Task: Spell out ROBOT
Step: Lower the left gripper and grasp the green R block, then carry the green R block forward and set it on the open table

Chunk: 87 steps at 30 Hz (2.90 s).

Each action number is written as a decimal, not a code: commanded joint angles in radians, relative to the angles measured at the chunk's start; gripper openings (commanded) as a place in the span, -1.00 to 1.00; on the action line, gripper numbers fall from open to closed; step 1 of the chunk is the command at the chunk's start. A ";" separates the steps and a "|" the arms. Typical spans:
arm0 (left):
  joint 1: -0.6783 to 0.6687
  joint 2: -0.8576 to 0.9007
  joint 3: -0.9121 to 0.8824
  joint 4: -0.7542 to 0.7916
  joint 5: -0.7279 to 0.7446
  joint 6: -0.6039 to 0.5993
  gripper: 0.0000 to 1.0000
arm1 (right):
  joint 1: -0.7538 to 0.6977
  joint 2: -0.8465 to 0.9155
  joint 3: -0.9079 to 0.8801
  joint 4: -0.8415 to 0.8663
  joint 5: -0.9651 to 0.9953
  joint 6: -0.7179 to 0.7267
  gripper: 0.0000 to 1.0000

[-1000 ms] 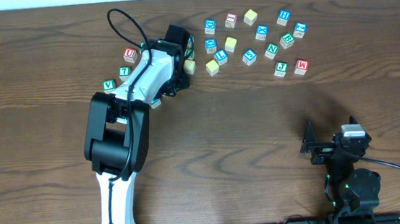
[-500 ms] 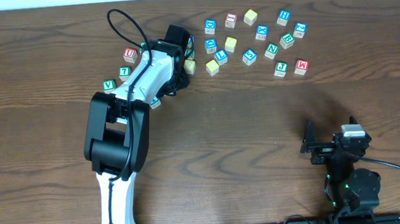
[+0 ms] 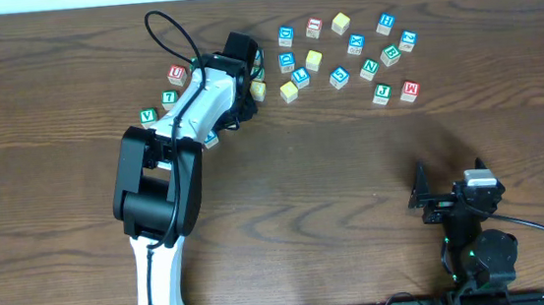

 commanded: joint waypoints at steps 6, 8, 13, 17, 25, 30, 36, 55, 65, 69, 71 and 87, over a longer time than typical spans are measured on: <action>0.002 -0.050 0.016 -0.024 -0.013 0.006 -0.31 | -0.006 -0.005 -0.002 -0.003 -0.002 -0.008 0.98; 0.002 -0.064 0.016 -0.027 -0.013 0.006 -0.31 | -0.006 -0.005 -0.002 -0.003 -0.002 -0.008 0.99; 0.002 -0.125 0.016 -0.037 -0.013 0.006 -0.33 | -0.006 -0.005 -0.002 -0.004 -0.002 -0.008 0.98; 0.001 -0.175 0.016 -0.060 -0.008 0.006 -0.35 | -0.006 -0.005 -0.002 -0.003 -0.002 -0.008 0.99; -0.047 -0.216 0.016 -0.145 0.104 0.093 -0.42 | -0.006 -0.005 -0.002 -0.004 -0.002 -0.008 0.99; -0.131 -0.215 0.014 -0.187 0.103 0.111 -0.42 | -0.006 -0.005 -0.002 -0.003 -0.002 -0.008 0.98; -0.225 -0.214 -0.040 -0.168 0.100 0.111 -0.43 | -0.006 -0.005 -0.002 -0.003 -0.002 -0.008 0.99; -0.271 -0.213 -0.207 0.135 -0.005 0.111 -0.42 | -0.006 -0.005 -0.002 -0.003 -0.002 -0.008 0.98; -0.270 -0.182 -0.207 0.169 -0.040 0.107 -0.42 | -0.006 -0.005 -0.002 -0.003 -0.002 -0.008 0.99; -0.270 -0.157 -0.207 0.174 -0.040 0.107 -0.42 | -0.006 -0.005 -0.002 -0.003 -0.002 -0.008 0.98; -0.270 -0.147 -0.207 0.177 -0.040 0.107 -0.43 | -0.006 -0.005 -0.002 -0.004 -0.002 -0.008 0.98; -0.256 -0.108 -0.207 0.204 -0.039 0.107 -0.42 | -0.006 -0.005 -0.002 -0.003 -0.002 -0.008 0.98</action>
